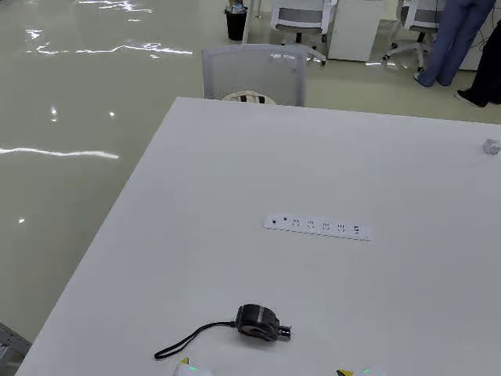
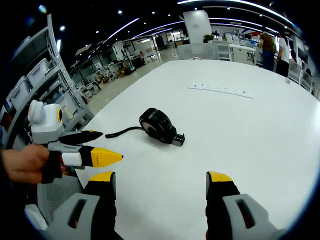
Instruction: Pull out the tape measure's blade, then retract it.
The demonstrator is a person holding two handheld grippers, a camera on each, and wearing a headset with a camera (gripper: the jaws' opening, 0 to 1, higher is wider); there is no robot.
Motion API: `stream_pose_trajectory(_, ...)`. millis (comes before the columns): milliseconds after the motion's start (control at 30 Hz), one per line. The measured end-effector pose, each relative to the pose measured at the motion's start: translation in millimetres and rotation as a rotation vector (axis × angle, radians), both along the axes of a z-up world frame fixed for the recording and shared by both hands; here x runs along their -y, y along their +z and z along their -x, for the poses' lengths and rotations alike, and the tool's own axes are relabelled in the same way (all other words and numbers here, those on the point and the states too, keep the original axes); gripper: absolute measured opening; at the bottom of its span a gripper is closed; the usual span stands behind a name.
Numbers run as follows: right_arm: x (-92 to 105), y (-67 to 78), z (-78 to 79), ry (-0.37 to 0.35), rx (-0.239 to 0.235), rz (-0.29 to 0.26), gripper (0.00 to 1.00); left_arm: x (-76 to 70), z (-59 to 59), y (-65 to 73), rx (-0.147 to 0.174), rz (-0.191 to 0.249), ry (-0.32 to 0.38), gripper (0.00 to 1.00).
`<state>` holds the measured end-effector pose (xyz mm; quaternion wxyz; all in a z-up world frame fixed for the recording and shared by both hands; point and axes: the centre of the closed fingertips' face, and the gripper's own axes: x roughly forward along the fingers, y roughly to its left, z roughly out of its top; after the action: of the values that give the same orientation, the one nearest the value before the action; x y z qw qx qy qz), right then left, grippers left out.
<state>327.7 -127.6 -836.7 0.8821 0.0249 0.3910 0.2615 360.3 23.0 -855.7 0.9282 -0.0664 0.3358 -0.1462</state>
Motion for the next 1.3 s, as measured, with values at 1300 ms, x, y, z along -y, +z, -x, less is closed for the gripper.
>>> stream_pose_trajectory(1300, 10.4, 43.0, 39.2, -0.085, 0.004, -0.008, 0.97, -35.0, 43.7, 31.8, -0.008, -0.016, -0.013, 1.0)
